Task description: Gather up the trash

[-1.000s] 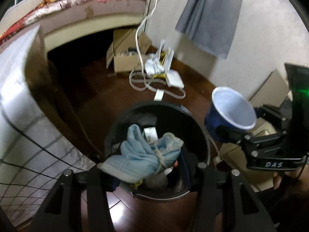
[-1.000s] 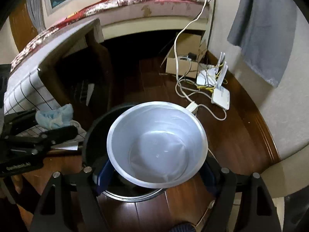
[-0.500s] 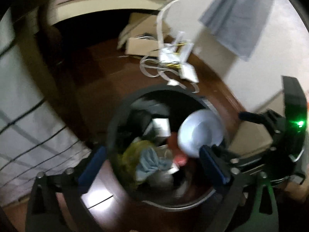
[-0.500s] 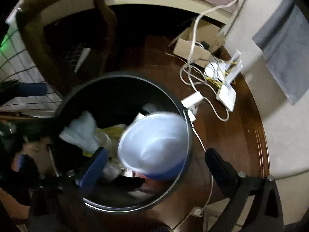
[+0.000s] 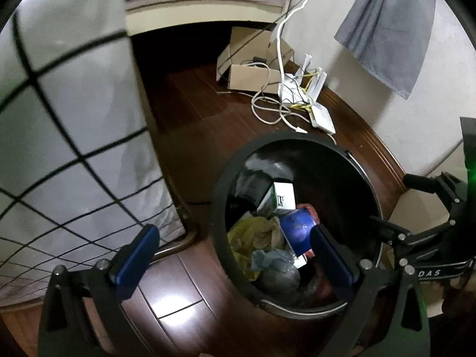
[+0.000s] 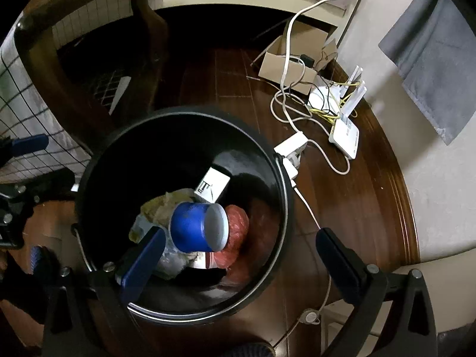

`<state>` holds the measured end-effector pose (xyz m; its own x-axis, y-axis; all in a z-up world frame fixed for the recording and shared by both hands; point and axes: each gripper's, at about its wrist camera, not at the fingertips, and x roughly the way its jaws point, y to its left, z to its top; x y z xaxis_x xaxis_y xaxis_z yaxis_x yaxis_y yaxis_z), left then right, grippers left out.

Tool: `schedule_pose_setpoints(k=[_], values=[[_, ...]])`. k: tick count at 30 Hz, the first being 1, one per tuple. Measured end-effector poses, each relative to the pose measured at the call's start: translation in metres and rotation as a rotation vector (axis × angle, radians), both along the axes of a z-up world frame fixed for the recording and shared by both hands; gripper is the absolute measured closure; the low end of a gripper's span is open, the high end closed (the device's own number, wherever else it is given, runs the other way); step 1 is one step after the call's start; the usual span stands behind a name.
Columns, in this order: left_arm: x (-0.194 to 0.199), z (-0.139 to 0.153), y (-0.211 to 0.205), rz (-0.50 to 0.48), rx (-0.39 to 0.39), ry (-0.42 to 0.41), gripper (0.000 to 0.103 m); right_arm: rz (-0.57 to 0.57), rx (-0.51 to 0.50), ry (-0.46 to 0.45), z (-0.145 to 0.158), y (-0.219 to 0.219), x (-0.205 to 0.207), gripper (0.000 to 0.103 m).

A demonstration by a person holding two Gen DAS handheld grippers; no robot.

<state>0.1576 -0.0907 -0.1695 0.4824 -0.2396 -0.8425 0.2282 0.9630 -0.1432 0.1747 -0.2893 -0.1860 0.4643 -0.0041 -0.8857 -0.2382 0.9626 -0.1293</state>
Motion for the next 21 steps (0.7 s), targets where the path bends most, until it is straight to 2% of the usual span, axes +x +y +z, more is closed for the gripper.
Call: schedule_pose_setpoints(k=[21], values=[[-0.022,0.049,0.017,0.036,0.019,-0.092,0.002,0.008,0.046,-0.100,0.052,0.016,-0.021,0.001]])
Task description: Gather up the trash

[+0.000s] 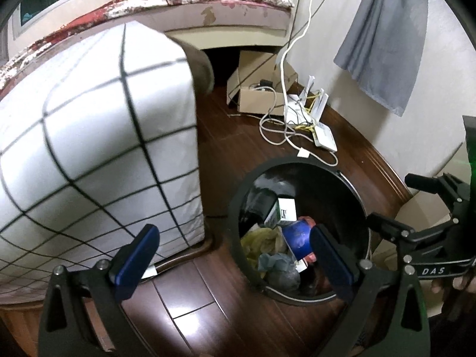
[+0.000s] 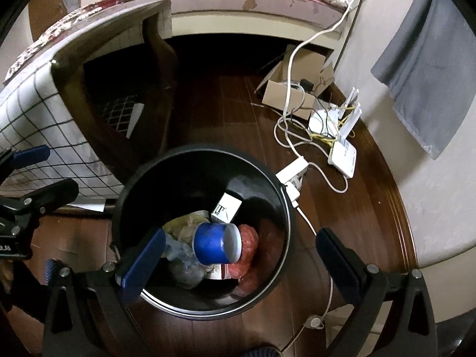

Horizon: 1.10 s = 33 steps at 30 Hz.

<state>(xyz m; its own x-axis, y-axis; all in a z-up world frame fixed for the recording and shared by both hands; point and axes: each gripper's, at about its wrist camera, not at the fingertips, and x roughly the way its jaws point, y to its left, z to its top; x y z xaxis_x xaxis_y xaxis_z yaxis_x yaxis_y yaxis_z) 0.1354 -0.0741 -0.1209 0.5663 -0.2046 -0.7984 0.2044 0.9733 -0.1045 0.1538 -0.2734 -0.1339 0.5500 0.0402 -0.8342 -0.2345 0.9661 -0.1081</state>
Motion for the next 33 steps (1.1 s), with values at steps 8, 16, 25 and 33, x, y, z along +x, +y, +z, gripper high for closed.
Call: schedule_pose_setpoints(k=[8,16,25,33], values=[[-0.015,0.025,0.012,0.024,0.000,-0.044,0.002,-0.019,0.038,-0.046,0.037,0.007,-0.019,0.001],[-0.042,0.058,0.027,0.040,-0.005,-0.085,0.002,-0.075,0.053,-0.081,0.079,0.017,-0.042,0.001],[-0.074,0.104,0.053,0.087,0.010,-0.162,0.002,-0.091,0.078,-0.177,0.124,0.040,-0.090,0.001],[-0.098,0.130,0.068,0.101,-0.014,-0.211,0.002,-0.085,0.077,-0.238,0.156,0.055,-0.116,0.001]])
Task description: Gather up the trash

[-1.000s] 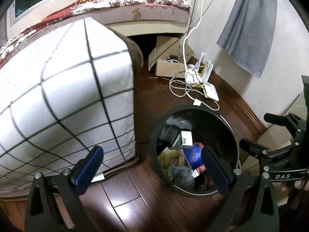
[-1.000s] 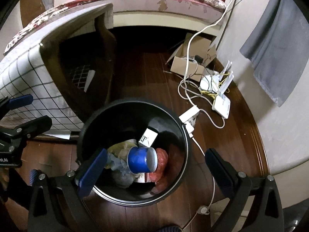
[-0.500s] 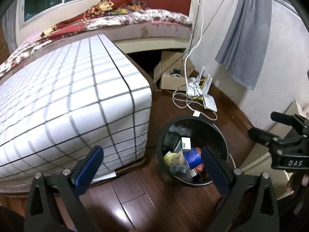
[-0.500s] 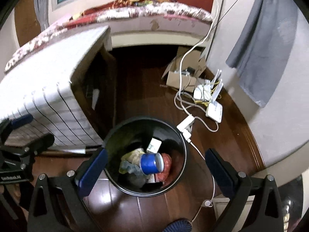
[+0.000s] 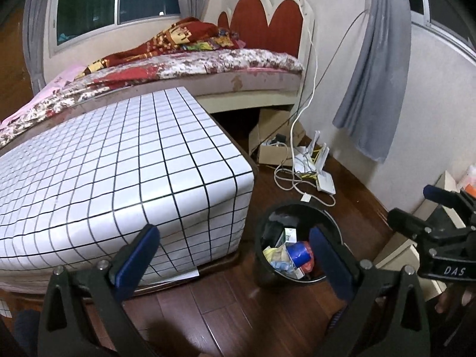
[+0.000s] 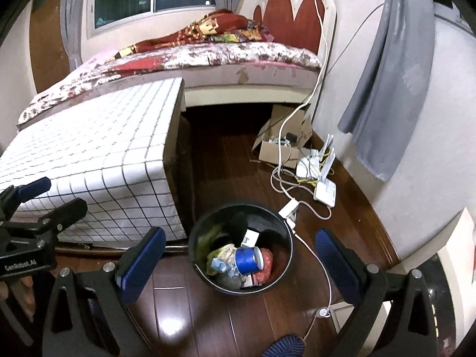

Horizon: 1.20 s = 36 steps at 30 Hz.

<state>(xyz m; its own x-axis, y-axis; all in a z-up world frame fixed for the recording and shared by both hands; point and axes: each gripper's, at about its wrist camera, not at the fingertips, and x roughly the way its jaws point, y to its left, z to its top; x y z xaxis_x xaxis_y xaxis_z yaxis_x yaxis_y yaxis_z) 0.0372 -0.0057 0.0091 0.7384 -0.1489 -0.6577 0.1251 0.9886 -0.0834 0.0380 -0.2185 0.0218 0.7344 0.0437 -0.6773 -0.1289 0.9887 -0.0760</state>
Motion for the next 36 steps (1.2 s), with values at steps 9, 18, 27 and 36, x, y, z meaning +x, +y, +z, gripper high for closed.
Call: schedule_pose_setpoints(k=[9,18,27,36], values=[[-0.033,0.035,0.007,-0.001,-0.018,-0.072,0.002,0.019,-0.027,-0.084,0.043,0.021,-0.035,0.001],[-0.066,0.069,0.007,-0.013,-0.008,-0.182,0.001,-0.024,-0.035,-0.178,0.077,0.022,-0.078,0.001],[-0.071,0.070,0.001,-0.019,-0.020,-0.196,0.001,-0.032,-0.056,-0.209,0.087,0.021,-0.085,0.001],[-0.074,0.073,-0.004,-0.024,-0.023,-0.201,0.001,-0.035,-0.054,-0.210,0.087,0.018,-0.089,0.001]])
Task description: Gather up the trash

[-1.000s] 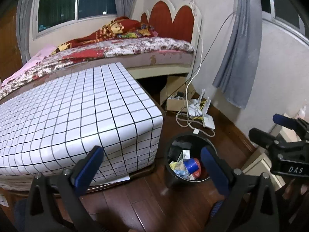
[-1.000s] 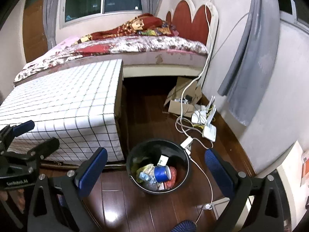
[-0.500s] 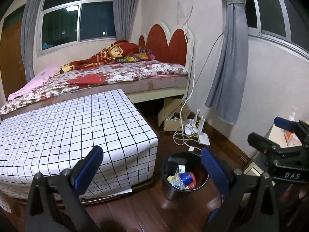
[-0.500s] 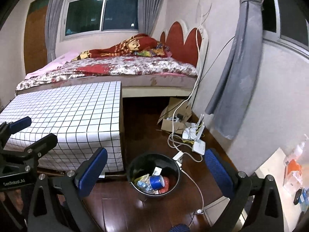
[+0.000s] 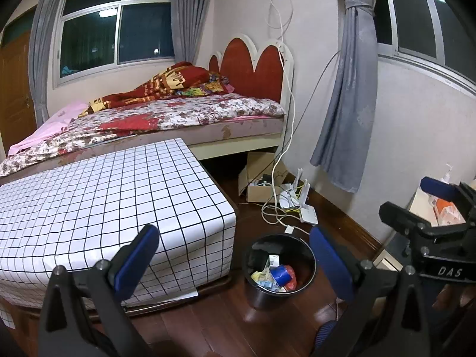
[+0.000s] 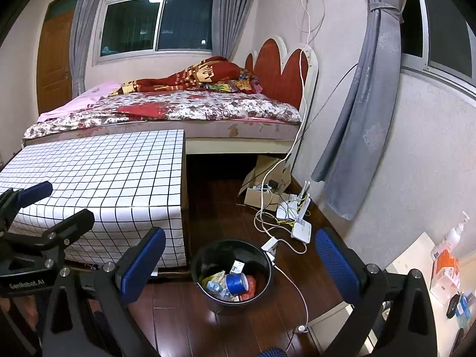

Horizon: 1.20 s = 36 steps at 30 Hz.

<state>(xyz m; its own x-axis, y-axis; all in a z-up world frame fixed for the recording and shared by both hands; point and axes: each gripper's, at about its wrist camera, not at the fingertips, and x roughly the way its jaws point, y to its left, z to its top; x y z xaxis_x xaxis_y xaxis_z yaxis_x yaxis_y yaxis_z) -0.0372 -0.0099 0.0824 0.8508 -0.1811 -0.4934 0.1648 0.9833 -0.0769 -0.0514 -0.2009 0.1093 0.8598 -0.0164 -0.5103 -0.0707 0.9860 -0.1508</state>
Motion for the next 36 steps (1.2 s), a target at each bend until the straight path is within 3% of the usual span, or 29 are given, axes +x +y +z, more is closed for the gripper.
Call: schedule_pose_setpoints(k=[36], values=[[0.0008,0.0022,-0.0060,-0.007,0.002,-0.009,0.001,0.001,0.003,-0.004,0.0014,-0.0074,-0.0008,0.001]])
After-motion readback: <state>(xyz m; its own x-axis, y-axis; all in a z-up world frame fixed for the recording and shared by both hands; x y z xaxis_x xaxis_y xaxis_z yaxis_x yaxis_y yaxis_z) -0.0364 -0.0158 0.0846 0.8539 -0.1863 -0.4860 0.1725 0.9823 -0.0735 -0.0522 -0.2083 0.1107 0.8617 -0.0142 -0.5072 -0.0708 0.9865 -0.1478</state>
